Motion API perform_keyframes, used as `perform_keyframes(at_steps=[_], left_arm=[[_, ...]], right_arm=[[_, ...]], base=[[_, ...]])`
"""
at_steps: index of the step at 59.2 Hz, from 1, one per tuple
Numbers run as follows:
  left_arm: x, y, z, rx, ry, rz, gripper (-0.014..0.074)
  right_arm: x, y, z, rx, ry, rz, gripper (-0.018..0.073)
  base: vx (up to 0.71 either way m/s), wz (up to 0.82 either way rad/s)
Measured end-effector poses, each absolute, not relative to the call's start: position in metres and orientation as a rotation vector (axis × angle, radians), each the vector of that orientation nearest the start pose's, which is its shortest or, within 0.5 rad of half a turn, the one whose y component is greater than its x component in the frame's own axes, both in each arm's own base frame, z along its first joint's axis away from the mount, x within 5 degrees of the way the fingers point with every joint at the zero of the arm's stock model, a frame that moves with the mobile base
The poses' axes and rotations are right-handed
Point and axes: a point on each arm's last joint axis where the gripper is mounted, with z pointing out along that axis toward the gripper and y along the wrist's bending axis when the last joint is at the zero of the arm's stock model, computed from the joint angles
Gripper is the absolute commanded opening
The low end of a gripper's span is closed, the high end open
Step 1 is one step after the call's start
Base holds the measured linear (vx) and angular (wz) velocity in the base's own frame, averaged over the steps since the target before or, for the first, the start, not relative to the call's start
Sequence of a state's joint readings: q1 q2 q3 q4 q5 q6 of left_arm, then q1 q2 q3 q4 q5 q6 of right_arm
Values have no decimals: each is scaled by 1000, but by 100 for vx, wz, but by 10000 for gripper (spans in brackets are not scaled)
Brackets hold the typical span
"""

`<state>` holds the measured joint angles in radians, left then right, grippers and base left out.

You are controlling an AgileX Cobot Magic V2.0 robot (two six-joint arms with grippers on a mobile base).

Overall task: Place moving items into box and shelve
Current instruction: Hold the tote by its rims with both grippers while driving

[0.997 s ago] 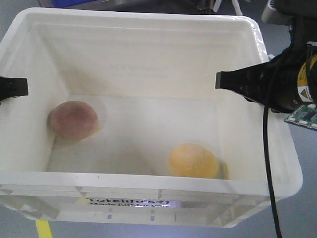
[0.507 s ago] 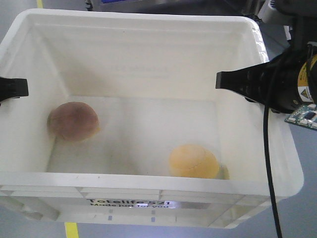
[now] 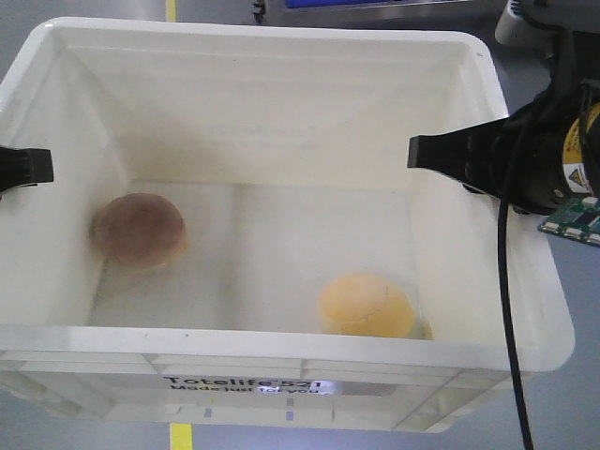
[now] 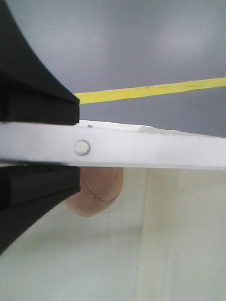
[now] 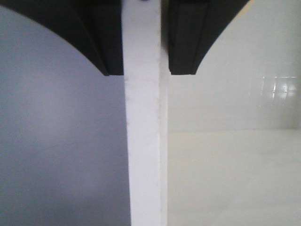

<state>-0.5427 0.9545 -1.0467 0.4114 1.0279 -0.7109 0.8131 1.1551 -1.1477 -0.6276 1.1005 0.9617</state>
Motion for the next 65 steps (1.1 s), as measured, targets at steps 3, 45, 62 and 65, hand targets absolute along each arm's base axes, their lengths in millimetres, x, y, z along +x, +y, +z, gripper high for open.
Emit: perform_keyframes(at_steps=[3, 45, 62, 65], left_arm=[[162, -61, 380, -102, 2319, -102, 109], [162, -61, 380, -102, 2319, -101, 109], [162, -61, 380, -102, 2319, -101, 109], [162, -61, 380, -102, 2319, -101, 109]], right_arm=[[183, 124, 377, 21, 2323, 23, -11], [183, 124, 377, 21, 2323, 23, -11], [183, 124, 377, 21, 2323, 23, -11], [183, 124, 377, 21, 2323, 23, -11]], base=[[16, 31], [26, 18], [33, 13], [34, 14]])
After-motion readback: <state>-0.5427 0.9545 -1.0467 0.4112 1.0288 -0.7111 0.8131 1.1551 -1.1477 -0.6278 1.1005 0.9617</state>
